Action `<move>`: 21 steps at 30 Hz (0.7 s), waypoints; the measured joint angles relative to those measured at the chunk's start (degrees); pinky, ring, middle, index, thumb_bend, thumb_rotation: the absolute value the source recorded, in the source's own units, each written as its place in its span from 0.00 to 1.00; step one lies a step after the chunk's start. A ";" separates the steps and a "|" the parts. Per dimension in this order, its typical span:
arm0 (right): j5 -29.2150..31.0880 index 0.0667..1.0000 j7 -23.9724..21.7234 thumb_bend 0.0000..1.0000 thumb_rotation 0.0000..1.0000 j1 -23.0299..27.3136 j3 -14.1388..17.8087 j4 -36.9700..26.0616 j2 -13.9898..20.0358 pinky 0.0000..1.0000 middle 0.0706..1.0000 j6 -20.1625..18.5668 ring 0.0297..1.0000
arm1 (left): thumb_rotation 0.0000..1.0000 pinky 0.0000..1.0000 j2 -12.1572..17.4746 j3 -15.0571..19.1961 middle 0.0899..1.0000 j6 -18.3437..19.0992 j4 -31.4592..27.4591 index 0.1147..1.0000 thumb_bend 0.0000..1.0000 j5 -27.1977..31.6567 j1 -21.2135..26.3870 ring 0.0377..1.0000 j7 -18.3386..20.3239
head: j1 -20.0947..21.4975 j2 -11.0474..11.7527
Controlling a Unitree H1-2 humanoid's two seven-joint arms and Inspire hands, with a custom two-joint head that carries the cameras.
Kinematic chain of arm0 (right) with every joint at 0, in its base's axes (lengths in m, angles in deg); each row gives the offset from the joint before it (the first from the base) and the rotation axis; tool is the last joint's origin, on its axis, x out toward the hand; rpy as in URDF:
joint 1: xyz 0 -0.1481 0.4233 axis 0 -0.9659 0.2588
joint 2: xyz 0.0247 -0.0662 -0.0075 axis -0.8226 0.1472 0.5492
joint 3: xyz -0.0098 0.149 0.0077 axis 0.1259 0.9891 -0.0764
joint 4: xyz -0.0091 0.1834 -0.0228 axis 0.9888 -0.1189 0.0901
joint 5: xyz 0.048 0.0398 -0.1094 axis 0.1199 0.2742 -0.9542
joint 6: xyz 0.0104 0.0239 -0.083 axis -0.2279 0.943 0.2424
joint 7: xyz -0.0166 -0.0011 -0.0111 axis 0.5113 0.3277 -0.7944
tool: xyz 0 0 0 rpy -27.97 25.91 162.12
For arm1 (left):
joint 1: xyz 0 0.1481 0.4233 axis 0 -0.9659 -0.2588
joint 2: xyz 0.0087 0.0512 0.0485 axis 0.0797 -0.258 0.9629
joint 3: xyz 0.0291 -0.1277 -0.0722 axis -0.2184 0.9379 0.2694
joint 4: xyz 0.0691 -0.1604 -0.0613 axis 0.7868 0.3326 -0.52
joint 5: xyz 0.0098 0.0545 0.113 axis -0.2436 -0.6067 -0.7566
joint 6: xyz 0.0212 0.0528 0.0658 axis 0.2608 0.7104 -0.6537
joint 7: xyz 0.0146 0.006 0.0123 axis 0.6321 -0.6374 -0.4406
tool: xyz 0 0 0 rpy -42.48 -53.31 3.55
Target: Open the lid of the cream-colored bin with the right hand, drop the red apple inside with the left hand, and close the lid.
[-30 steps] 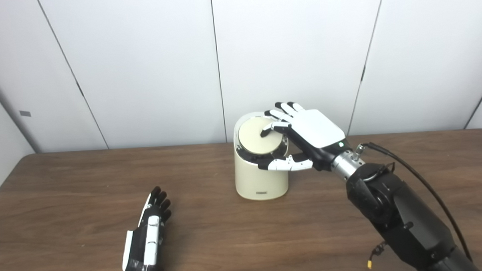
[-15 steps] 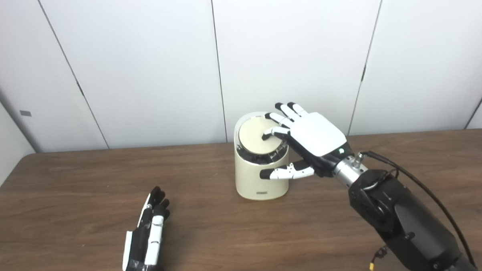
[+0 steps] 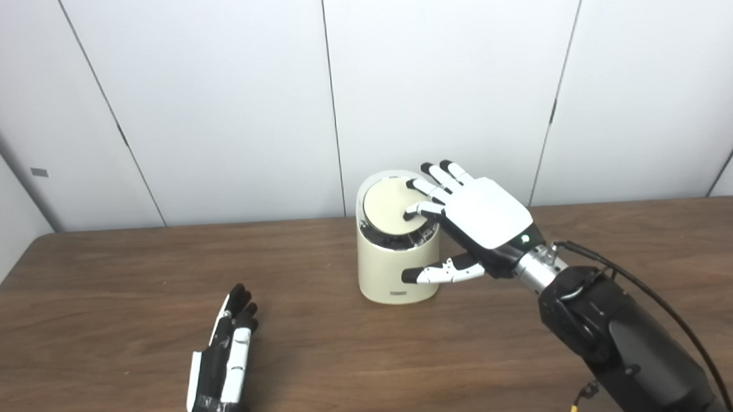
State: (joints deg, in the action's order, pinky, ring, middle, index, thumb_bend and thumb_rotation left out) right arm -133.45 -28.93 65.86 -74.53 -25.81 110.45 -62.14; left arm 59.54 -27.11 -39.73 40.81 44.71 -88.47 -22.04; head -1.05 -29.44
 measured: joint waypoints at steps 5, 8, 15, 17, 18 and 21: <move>-0.77 0.71 -0.98 0.54 1.00 0.09 0.00 0.00 -0.01 1.00 0.94 0.24 1.00 | 0.71 0.95 -0.01 -0.04 0.94 -0.01 0.00 0.95 0.52 -0.01 -0.01 0.94 -0.09 | -0.18 -0.18; -1.02 0.69 -2.00 0.57 1.00 0.34 0.00 -0.08 -0.05 1.00 0.95 -0.17 1.00 | 0.72 0.96 -0.04 -0.14 0.95 -0.01 -0.01 0.95 0.52 -0.27 -0.03 0.94 -0.21 | -0.26 -0.35; -1.37 0.67 -6.88 0.59 1.00 2.22 -0.10 -0.94 -0.52 1.00 0.93 -1.60 1.00 | 0.71 0.93 -0.19 -0.74 0.94 -0.01 -0.21 0.95 0.55 -0.71 -0.24 0.94 -0.13 | -0.79 -0.70; -1.37 0.69 -7.34 0.59 1.00 2.26 -0.10 -0.99 -0.65 1.00 0.93 -1.94 1.00 | 0.70 0.93 -0.46 -0.67 0.95 -0.01 -0.37 0.95 0.55 -0.36 -0.33 0.94 -0.13 | -0.79 -0.70; -1.37 0.70 -7.46 0.59 1.00 2.26 -0.10 -0.99 -0.69 1.00 0.93 -2.02 1.00 | 0.70 0.93 -0.59 -0.65 0.95 -0.01 -0.46 0.95 0.54 0.10 -0.38 0.94 -0.08 | -0.79 -0.70; -1.13 0.71 -7.47 0.59 1.00 1.96 0.09 -1.08 -0.76 1.00 0.92 -2.04 1.00 | 0.69 0.93 -0.73 -0.62 0.95 -0.01 -0.50 0.95 0.54 0.61 -0.42 0.94 -0.01 | -0.79 -0.70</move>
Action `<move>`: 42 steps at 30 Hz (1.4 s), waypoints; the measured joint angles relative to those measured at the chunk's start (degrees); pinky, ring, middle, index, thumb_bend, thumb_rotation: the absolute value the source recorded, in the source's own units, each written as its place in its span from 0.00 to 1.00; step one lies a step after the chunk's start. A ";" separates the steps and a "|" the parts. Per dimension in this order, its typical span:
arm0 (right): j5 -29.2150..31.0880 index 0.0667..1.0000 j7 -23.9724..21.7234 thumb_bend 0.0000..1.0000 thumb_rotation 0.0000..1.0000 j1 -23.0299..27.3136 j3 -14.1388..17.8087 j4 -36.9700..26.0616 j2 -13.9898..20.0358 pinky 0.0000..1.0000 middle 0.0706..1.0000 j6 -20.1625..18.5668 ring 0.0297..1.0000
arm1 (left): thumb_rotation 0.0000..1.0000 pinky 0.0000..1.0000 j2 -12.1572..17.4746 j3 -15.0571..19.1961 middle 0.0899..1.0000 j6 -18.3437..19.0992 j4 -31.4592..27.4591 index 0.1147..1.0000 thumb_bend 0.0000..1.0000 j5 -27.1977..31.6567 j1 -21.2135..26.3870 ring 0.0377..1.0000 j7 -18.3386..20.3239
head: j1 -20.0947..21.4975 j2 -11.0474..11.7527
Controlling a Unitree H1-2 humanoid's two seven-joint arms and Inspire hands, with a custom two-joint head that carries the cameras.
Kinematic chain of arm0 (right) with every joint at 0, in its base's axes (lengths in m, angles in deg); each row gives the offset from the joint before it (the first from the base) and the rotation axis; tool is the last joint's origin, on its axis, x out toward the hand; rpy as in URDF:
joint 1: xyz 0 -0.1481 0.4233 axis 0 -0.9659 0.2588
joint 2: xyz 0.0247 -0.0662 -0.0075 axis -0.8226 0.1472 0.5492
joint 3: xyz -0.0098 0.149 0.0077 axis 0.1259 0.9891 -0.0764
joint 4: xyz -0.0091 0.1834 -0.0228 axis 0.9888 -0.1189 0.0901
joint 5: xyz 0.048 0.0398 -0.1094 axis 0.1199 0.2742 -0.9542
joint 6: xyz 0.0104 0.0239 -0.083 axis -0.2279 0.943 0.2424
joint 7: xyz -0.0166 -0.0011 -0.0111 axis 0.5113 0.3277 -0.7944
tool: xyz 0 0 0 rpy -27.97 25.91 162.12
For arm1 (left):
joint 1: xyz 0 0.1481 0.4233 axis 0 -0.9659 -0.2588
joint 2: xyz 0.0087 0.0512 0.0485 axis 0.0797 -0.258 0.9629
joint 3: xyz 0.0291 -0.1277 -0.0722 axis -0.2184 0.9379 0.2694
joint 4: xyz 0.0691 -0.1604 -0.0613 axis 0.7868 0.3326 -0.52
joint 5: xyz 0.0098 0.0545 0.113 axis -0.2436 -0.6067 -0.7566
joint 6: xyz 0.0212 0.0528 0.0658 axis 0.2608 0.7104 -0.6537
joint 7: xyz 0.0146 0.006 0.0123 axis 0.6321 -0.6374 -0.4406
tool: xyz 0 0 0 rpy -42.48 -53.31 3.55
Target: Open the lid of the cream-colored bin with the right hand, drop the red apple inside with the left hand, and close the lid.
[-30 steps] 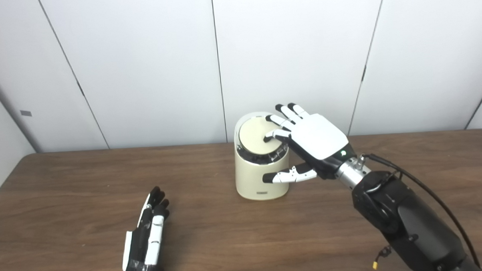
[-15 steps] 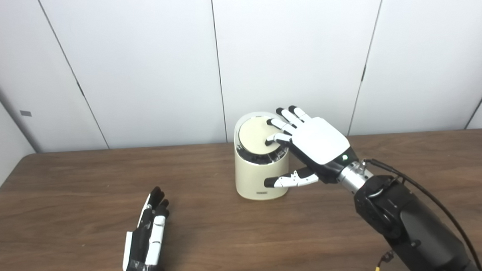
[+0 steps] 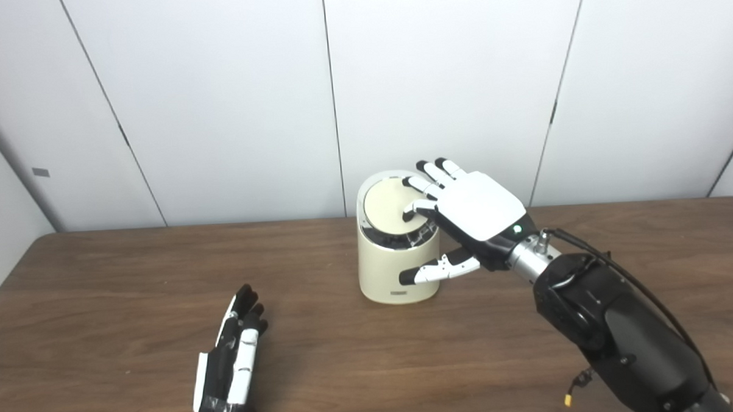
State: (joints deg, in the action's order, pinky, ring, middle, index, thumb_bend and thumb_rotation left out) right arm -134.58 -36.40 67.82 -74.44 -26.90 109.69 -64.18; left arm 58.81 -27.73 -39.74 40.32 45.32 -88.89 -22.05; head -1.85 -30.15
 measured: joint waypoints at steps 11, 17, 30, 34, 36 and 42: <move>4.00 0.88 -2.08 0.55 1.00 -4.00 5.47 -4.21 -2.81 1.00 0.93 -3.35 1.00 | 0.72 0.93 0.01 -0.15 0.95 -0.01 0.01 0.96 0.54 -0.53 0.00 0.94 -0.22 | 0.70 0.79; 7.40 0.92 -1.03 0.57 1.00 -6.42 10.39 -8.40 -2.88 1.00 0.96 -4.18 1.00 | 0.69 0.94 -0.12 0.00 0.95 0.22 0.01 0.95 0.52 -0.11 0.11 0.94 -0.25 | 0.70 0.88; 19.92 0.95 -1.46 0.51 1.00 -21.74 18.37 -12.10 -4.13 0.98 0.97 -11.70 1.00 | 0.65 0.94 0.19 0.51 0.95 0.89 -0.06 0.96 0.53 -0.06 0.08 0.94 -0.27 | 1.14 0.70; 29.41 0.96 -2.32 0.53 1.00 -25.14 21.83 -12.09 -6.66 0.94 0.98 -15.76 0.99 | 0.67 0.93 0.45 0.53 0.94 2.03 -0.33 0.96 0.52 -0.14 0.04 0.94 -0.21 | 1.76 0.35; 33.65 0.94 -2.26 0.55 1.00 -26.56 23.52 -12.08 -7.71 0.92 0.96 -17.08 0.96 | 0.67 0.92 0.93 0.50 0.94 2.20 -0.49 0.96 0.53 -0.27 -0.09 0.93 0.00 | 1.84 0.18; 49.54 0.92 -0.48 0.49 1.00 -30.01 28.51 -11.79 -13.26 0.93 0.95 -17.39 0.95 | 0.69 0.94 2.93 0.17 0.93 3.07 -1.52 0.95 0.53 -1.82 -1.18 0.93 0.25 | 1.76 -0.26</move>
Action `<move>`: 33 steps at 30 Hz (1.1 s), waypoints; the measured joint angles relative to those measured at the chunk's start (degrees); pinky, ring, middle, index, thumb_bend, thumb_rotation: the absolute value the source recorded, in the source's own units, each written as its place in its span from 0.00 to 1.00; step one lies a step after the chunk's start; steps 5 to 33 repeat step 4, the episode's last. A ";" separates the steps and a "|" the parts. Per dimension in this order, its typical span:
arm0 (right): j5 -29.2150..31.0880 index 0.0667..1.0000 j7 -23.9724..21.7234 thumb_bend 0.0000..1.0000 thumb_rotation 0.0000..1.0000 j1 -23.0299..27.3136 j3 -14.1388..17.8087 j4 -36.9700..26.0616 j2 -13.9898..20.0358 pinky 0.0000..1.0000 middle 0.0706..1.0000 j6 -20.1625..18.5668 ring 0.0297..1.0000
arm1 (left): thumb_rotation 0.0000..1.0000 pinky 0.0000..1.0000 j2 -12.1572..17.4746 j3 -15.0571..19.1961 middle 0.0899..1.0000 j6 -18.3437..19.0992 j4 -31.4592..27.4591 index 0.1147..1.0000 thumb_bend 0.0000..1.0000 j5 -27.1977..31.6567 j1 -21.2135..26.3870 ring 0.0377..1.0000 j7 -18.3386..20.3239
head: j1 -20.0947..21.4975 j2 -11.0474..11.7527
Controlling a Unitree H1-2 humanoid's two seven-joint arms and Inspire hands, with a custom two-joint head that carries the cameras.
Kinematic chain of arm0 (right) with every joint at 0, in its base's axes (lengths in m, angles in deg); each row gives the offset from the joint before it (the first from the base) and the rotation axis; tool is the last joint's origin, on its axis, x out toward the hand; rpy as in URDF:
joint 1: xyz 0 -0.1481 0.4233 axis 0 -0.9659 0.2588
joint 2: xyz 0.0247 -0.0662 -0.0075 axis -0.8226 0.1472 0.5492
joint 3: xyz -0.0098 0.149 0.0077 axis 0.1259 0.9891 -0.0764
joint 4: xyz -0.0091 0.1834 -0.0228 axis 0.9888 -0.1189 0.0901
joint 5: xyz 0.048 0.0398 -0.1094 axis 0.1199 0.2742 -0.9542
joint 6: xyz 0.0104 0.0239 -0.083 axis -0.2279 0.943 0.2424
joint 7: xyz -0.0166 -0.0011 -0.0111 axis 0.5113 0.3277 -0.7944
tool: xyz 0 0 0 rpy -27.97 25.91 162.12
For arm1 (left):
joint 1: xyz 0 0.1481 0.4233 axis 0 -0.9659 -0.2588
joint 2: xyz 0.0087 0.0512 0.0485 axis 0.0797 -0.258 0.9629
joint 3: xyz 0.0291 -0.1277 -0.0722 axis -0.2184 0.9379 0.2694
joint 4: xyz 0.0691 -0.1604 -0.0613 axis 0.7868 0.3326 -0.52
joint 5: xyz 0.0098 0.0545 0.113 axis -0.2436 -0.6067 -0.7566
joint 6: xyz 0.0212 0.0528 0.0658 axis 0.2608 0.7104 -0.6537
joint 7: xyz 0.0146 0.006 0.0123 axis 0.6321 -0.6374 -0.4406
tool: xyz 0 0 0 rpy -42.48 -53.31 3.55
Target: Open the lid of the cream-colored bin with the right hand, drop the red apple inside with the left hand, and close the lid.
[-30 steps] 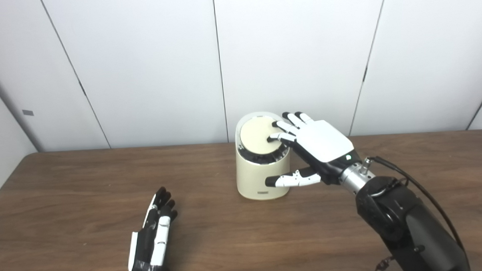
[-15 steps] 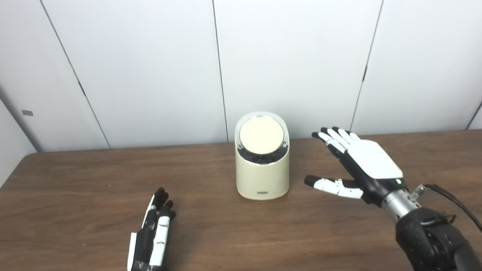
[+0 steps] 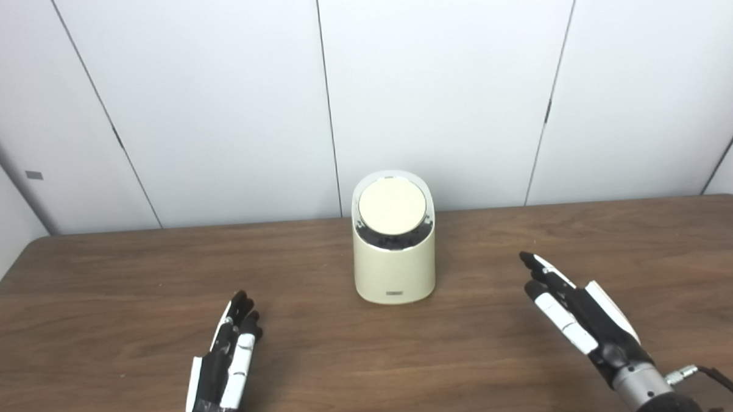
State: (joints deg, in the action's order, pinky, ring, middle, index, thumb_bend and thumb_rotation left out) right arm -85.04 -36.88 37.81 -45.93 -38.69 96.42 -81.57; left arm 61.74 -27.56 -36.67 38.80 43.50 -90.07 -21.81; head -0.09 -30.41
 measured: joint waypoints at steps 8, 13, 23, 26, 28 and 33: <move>7.10 0.89 3.53 0.42 1.00 -1.87 1.90 2.35 -4.74 0.94 0.92 2.64 0.91 | 0.66 0.96 1.10 -1.27 0.93 2.52 -3.85 0.95 0.50 -2.98 -2.52 0.94 0.23 | -0.09 -0.53; 7.10 0.89 3.53 0.42 1.00 -1.87 1.90 2.35 -4.74 0.94 0.92 2.64 0.91 | 0.66 0.96 1.10 -1.27 0.93 2.52 -3.85 0.95 0.50 -2.98 -2.52 0.94 0.23 | -0.09 -0.53; 7.10 0.89 3.53 0.42 1.00 -1.87 1.90 2.35 -4.74 0.94 0.92 2.64 0.91 | 0.66 0.96 1.10 -1.27 0.93 2.52 -3.85 0.95 0.50 -2.98 -2.52 0.94 0.23 | -0.09 -0.53; 7.10 0.89 3.53 0.42 1.00 -1.87 1.90 2.35 -4.74 0.94 0.92 2.64 0.91 | 0.66 0.96 1.10 -1.27 0.93 2.52 -3.85 0.95 0.50 -2.98 -2.52 0.94 0.23 | -0.09 -0.53; 7.10 0.89 3.53 0.42 1.00 -1.87 1.90 2.35 -4.74 0.94 0.92 2.64 0.91 | 0.66 0.96 1.10 -1.27 0.93 2.52 -3.85 0.95 0.50 -2.98 -2.52 0.94 0.23 | -0.09 -0.53; 7.10 0.89 3.53 0.42 1.00 -1.87 1.90 2.35 -4.74 0.94 0.92 2.64 0.91 | 0.66 0.96 1.10 -1.27 0.93 2.52 -3.85 0.95 0.50 -2.98 -2.52 0.94 0.23 | -0.09 -0.53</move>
